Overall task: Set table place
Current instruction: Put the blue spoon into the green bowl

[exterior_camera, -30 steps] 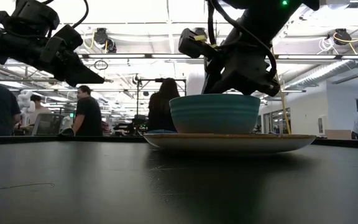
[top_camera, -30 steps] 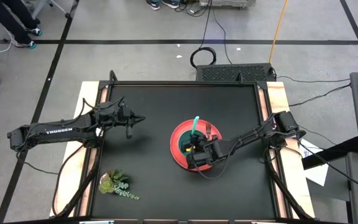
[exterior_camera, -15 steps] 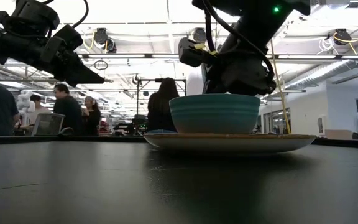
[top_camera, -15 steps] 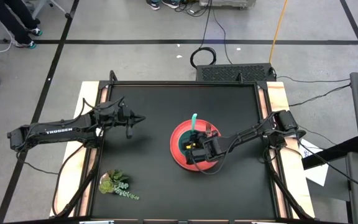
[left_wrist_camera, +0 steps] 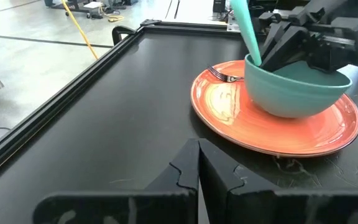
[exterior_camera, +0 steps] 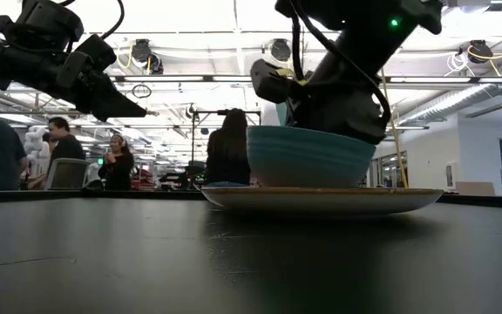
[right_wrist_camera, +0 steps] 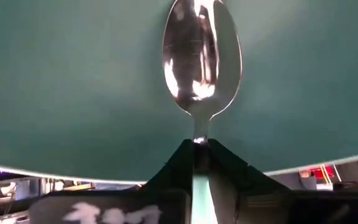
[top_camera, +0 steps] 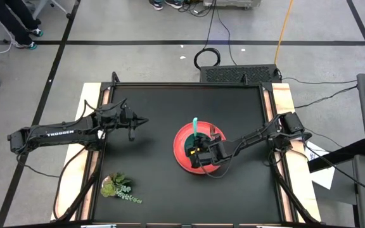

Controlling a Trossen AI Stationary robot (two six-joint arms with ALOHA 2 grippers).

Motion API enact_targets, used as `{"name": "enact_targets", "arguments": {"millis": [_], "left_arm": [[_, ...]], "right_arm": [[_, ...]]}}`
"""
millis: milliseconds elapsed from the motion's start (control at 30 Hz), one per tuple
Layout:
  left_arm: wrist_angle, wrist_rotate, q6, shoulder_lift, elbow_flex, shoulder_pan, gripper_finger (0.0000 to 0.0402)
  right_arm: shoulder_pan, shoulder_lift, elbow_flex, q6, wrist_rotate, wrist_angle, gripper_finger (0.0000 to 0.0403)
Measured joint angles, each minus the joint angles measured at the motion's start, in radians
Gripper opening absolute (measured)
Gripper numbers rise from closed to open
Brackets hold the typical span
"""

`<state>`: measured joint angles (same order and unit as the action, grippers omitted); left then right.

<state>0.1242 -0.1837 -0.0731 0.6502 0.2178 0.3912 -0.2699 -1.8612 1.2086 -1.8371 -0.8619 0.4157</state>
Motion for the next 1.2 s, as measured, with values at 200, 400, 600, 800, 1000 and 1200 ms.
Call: {"name": "enact_targets", "arguments": {"millis": [200,400,600,800,1000,1200], "left_arm": [[0.006,0.000,0.000,0.000,0.000,0.000,0.0015],[0.007,0.000,0.000,0.000,0.000,0.000,0.0015],[0.008,0.000,0.001,0.000,0.000,0.000,0.0015],[0.008,0.000,0.000,0.000,0.000,0.000,0.0015],[0.008,0.000,0.000,0.000,0.000,0.000,0.0015],[0.008,0.000,0.003,0.000,0.000,0.000,0.0014]], "right_arm": [[0.000,0.001,-0.032,-0.006,-0.007,-0.051,0.0015],[-0.004,0.000,-0.033,-0.013,-0.005,-0.052,0.0012],[-0.006,0.000,-0.034,-0.011,-0.005,-0.052,0.0013],[-0.006,-0.001,-0.034,-0.004,-0.011,-0.052,0.0015],[-0.006,-0.002,-0.032,0.005,-0.028,-0.052,0.0015],[-0.006,-0.002,-0.032,0.011,-0.028,-0.052,0.0015]]}}
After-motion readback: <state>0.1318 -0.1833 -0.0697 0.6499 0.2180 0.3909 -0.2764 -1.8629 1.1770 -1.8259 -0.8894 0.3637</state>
